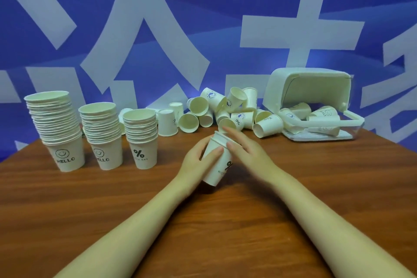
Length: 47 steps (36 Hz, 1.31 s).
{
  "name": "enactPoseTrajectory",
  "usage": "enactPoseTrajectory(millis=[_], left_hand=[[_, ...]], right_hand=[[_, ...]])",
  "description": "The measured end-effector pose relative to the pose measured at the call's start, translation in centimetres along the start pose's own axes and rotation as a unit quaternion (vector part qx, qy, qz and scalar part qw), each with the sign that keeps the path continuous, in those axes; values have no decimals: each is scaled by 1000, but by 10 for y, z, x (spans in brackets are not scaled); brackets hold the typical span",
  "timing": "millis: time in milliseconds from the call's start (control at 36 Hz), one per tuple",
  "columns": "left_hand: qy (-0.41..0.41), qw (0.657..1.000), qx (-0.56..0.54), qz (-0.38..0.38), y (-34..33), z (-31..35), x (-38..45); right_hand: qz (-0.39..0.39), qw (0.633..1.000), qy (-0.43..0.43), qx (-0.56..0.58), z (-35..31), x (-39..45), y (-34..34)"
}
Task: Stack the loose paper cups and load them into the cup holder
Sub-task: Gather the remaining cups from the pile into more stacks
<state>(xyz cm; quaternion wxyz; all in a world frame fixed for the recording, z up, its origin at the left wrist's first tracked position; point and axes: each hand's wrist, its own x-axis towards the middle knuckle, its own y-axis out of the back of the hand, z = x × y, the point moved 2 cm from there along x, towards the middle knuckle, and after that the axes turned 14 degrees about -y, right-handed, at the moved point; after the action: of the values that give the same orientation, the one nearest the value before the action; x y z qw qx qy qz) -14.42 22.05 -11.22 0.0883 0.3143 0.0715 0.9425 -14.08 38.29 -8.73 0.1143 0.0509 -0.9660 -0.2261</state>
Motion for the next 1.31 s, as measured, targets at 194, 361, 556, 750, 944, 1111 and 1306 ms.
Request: enactPoseTrajectory(millis=[194, 361, 556, 750, 944, 1111, 1306], left_hand=[[-14, 999, 21, 31, 8, -2, -2], [-16, 992, 5, 122, 23, -6, 1], [1, 984, 4, 178, 35, -27, 7], [15, 987, -7, 161, 32, -31, 10], [21, 982, -44, 183, 34, -34, 12], [21, 983, -42, 178, 33, -31, 11], [32, 990, -43, 129, 30, -22, 7]], right_hand=[[-42, 994, -70, 78, 11, 4, -23], [160, 978, -107, -80, 25, 55, -3], [187, 933, -72, -298, 24, 131, -2], [169, 927, -112, -316, 50, 165, 3], [228, 947, -82, -213, 47, 132, 12], [202, 922, -164, -286, 56, 101, 29], [217, 960, -175, -33, 35, 71, 47]])
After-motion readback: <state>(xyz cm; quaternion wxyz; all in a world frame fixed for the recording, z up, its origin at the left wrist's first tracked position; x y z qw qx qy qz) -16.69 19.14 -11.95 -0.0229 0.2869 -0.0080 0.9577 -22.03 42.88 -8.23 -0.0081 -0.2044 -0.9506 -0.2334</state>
